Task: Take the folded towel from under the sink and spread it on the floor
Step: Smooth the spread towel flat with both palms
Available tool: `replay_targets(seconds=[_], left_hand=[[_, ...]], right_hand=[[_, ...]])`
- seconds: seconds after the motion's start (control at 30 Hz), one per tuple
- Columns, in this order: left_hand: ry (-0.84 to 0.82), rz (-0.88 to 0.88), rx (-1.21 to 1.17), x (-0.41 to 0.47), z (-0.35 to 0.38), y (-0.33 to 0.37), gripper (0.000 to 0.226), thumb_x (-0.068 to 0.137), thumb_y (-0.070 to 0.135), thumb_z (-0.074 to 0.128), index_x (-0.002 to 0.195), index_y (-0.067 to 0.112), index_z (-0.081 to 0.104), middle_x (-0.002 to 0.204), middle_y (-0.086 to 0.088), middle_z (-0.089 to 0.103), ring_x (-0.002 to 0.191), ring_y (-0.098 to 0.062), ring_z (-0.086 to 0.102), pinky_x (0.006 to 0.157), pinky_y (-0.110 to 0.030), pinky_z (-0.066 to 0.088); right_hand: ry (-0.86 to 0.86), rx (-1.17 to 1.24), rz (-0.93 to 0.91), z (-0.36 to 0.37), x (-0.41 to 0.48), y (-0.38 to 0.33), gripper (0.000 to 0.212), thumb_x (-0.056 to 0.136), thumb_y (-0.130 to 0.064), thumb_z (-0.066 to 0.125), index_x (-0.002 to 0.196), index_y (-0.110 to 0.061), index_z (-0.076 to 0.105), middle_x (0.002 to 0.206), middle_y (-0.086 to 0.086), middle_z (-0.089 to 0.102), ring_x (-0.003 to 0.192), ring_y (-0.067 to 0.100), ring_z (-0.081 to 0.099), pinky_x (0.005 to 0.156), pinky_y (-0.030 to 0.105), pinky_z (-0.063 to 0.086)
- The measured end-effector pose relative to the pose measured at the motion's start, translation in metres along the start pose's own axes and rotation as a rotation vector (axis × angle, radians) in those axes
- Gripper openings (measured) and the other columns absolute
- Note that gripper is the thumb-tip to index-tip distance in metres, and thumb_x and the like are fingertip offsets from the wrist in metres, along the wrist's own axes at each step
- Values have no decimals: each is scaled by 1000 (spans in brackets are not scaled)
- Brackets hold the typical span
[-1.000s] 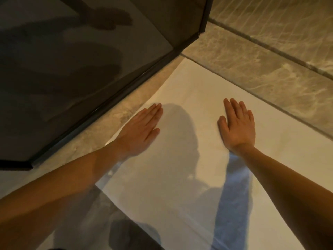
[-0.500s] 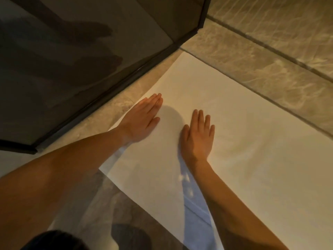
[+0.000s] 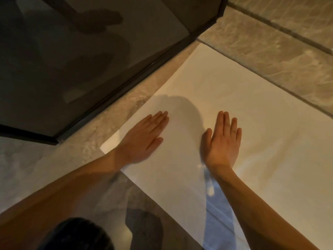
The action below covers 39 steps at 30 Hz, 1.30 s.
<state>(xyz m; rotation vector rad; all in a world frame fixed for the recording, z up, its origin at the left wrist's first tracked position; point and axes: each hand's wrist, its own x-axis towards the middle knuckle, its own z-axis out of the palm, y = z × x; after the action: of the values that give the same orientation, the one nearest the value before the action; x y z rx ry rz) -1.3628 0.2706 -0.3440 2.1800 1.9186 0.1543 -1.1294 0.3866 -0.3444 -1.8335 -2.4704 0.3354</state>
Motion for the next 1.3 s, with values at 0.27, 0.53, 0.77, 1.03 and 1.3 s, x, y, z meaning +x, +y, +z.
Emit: replay_targets(seconds=[0.27, 0.53, 0.77, 1.03, 1.3], left_hand=[[-30, -69, 30, -21, -14, -13, 63, 104, 42, 17, 157, 13, -2, 166, -8, 1, 152, -19, -5, 123, -37, -4], [-64, -90, 8, -39, -11, -12, 66, 102, 42, 20, 157, 10, 3, 165, -9, 4, 152, -19, 1, 124, -40, 4], [-44, -71, 40, -38, -8, -16, 66, 102, 44, 20, 157, 9, 8, 165, -10, 6, 152, -18, 1, 123, -33, -3], [-40, -79, 74, -39, -11, -12, 66, 102, 45, 16, 157, 9, 6, 164, -11, 9, 151, -21, 6, 124, -36, -1], [28, -6, 96, -12, -15, 37, 66, 101, 42, 18, 156, 6, 10, 164, -15, 12, 151, -21, 4, 123, -37, -5]], right_hand=[[-20, -2, 21, -5, 0, -2, 64, 100, -41, 21, 157, -17, 5, 165, 3, 7, 151, 25, 1, 123, 42, 2], [-34, -7, 47, -7, -1, -4, 65, 99, -39, 21, 157, -14, 8, 165, 5, 8, 151, 27, 3, 122, 45, 3], [-61, 182, -175, 16, -62, -95, 63, 102, -39, 26, 157, -13, 11, 164, 6, 11, 151, 23, 3, 122, 45, 2], [-81, -37, 128, 3, -143, 45, 67, 100, -46, 12, 156, -15, -7, 164, 3, -10, 150, 19, -11, 122, 42, 4], [-59, -37, 171, 4, -150, 56, 68, 99, -45, 14, 156, -13, -3, 164, 3, -7, 151, 20, -8, 122, 40, 1]])
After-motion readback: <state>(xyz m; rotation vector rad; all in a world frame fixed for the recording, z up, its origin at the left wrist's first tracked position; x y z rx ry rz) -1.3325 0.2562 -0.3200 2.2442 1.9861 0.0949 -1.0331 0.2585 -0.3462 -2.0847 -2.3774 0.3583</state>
